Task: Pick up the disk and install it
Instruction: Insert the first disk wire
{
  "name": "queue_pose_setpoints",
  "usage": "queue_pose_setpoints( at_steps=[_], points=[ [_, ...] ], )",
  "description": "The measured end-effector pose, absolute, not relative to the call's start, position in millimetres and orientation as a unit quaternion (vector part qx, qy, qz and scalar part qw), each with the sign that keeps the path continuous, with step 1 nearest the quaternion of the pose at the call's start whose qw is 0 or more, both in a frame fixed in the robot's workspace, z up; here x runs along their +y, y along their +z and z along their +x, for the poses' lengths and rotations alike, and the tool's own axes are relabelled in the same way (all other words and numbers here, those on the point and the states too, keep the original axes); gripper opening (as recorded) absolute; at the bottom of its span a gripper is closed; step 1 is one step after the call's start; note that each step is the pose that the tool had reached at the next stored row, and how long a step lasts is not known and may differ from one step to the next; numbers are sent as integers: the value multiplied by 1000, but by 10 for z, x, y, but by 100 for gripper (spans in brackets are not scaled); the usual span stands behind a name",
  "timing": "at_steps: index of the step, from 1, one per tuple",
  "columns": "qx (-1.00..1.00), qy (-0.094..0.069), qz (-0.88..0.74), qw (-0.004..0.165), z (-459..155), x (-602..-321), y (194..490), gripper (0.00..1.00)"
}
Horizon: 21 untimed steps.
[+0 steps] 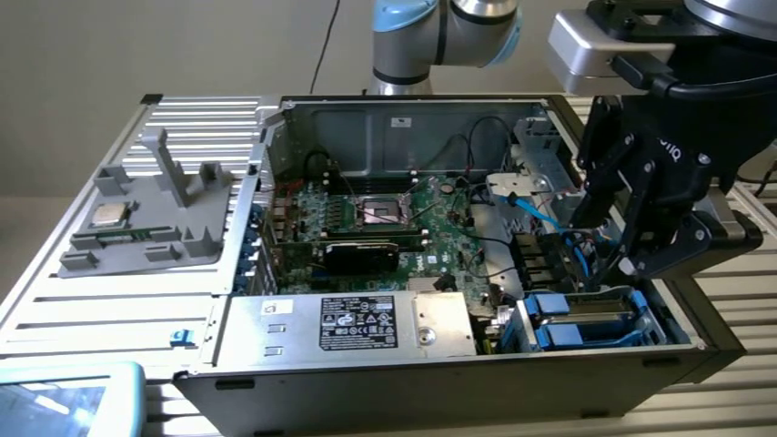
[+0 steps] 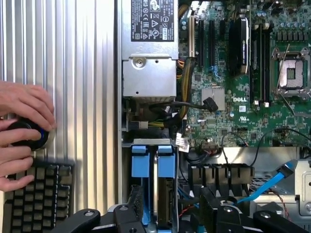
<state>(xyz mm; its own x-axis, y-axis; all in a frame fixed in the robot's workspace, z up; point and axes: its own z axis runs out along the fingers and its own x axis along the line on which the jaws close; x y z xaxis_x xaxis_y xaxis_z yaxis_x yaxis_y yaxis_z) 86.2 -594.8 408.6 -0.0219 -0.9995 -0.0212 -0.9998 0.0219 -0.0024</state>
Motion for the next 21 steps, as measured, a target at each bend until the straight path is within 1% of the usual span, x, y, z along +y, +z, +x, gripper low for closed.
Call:
queue_pose_setpoints(
  at_steps=[17, 21],
  points=[
    [715, 5, -699, 12, 1383, -5893, 4111, 58],
    [715, 6, -699, 13, 1440, -5851, 4056, 58]
  ],
)
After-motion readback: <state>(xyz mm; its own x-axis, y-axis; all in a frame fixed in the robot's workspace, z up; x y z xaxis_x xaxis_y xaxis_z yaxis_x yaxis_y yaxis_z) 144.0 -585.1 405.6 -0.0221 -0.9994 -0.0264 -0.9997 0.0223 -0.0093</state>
